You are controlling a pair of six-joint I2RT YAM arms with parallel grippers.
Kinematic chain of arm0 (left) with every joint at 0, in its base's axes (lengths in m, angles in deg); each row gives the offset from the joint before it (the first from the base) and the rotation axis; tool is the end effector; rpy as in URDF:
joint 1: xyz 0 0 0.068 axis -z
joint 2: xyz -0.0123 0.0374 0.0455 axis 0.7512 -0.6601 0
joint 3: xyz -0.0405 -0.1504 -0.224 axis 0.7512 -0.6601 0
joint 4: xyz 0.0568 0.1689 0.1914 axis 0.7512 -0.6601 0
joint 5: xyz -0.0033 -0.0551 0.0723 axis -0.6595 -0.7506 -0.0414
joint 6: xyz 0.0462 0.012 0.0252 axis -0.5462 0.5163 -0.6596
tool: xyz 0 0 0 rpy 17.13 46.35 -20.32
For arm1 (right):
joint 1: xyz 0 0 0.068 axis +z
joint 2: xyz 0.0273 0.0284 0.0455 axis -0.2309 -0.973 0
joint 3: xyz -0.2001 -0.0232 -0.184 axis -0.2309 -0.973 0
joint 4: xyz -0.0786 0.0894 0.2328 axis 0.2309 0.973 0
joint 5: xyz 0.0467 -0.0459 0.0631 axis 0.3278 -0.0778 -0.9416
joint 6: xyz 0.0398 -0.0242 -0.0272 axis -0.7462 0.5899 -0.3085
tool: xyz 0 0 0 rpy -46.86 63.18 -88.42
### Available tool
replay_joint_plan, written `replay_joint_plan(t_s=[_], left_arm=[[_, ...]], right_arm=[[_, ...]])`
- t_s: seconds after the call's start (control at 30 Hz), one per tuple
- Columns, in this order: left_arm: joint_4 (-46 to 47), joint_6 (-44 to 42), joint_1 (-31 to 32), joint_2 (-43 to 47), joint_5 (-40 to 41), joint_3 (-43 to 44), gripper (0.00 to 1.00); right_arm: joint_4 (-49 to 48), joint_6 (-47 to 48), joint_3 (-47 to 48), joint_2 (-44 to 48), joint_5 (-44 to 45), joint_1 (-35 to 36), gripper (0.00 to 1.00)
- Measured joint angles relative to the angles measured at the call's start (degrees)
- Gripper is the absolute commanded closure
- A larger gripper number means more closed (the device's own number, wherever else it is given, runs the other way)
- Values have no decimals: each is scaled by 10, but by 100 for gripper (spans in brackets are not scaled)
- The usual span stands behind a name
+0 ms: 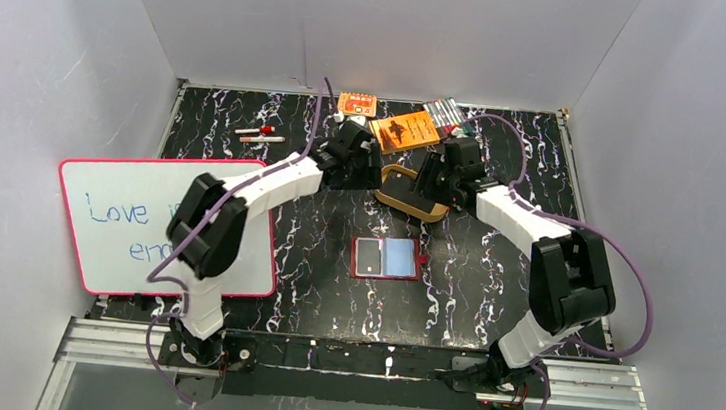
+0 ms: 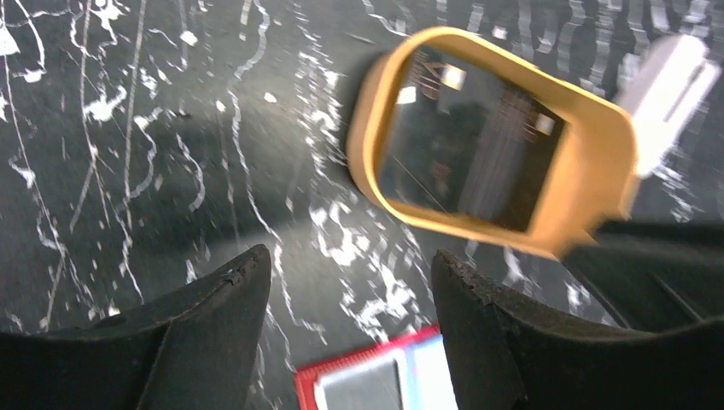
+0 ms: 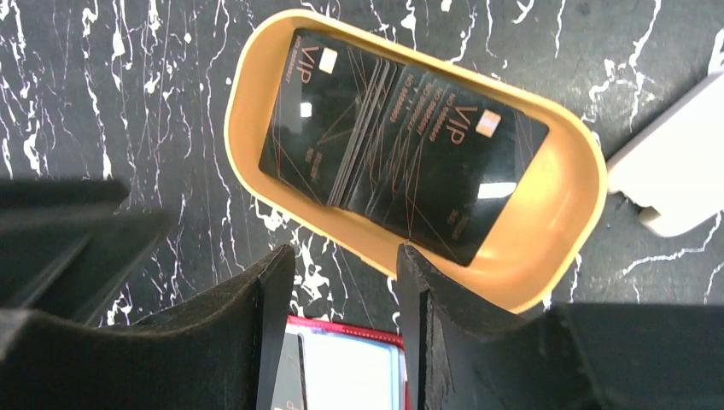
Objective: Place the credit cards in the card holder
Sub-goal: Move the storage box to the center of the board.
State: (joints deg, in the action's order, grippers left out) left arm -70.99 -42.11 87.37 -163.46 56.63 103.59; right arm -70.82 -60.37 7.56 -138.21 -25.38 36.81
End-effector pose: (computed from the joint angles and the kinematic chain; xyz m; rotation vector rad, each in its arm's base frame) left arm 0.3339 -0.2610 0.2539 -0.0103 2.2915 -0.5383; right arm 0.3318 0.1452 0.2282 0.1563 2.3246 0.5340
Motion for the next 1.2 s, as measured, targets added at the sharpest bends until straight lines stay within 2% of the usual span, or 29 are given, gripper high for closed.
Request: replay_joint_plan(t_s=[0.23,0.4,0.67,0.77,0.93,1.2], left_arm=[[-26,-33,-31,-144,-12,77,40],[-28,-48,-31,-167,-21,96,43],[-20,-54,-34,-155,-24,93,25],[-12,-51,-34,-120,-24,66,23],[9,-51,-34,-97,-41,76,27],[21,-64,-34,-169,-56,147,45]], right_arm=[[-6,-8,-45,49,-6,0,45],[-10,-9,-61,67,-17,0,45],[-9,-8,-66,78,-24,0,45],[-8,-7,-66,89,-24,0,45],[-9,-8,-70,112,-21,0,45],[-4,-8,-78,140,-15,0,45]])
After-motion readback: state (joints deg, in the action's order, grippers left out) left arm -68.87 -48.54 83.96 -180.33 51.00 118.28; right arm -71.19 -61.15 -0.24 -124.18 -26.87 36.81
